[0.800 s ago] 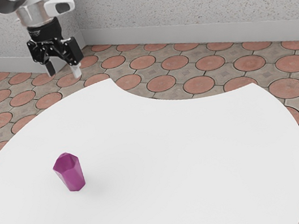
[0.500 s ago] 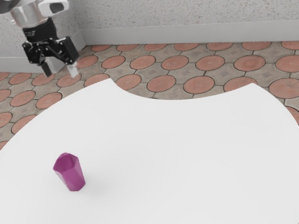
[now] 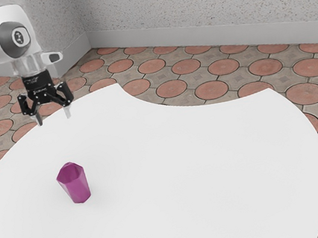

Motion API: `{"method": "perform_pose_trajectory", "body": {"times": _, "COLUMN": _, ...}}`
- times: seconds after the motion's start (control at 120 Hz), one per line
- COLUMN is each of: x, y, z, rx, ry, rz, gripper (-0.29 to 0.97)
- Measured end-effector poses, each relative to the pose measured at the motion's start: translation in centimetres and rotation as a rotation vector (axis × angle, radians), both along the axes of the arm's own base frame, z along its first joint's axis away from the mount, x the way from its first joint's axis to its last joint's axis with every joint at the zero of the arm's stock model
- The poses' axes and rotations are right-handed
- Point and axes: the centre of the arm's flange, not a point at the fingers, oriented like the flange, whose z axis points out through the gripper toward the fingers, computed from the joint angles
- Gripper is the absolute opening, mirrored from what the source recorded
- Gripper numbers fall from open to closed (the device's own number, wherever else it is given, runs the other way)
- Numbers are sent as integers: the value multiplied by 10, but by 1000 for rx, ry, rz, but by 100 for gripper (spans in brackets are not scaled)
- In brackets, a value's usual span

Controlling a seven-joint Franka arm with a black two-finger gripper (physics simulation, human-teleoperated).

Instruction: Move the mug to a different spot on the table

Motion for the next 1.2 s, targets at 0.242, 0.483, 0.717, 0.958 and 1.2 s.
{"method": "perform_pose_trajectory", "body": {"times": 0.242, "x": 0, "y": 14, "z": -74, "rx": -25, "ry": 43, "rz": 95, "gripper": 68}}
{"method": "perform_pose_trajectory", "body": {"times": 0.483, "x": 2, "y": 30, "z": -128, "rx": -8, "ry": 47, "rz": 149, "gripper": 68}}
{"method": "perform_pose_trajectory", "body": {"times": 0.717, "x": 0, "y": 31, "z": -168, "rx": -38, "ry": 45, "rz": 215, "gripper": 68}}
{"method": "perform_pose_trajectory", "body": {"times": 0.958, "x": -5, "y": 43, "z": -181, "rx": -36, "ry": 47, "rz": 277, "gripper": 68}}
{"method": "perform_pose_trajectory", "body": {"times": 1.2, "x": -7, "y": 50, "z": -209, "rx": -28, "ry": 77, "rz": 317, "gripper": 68}}
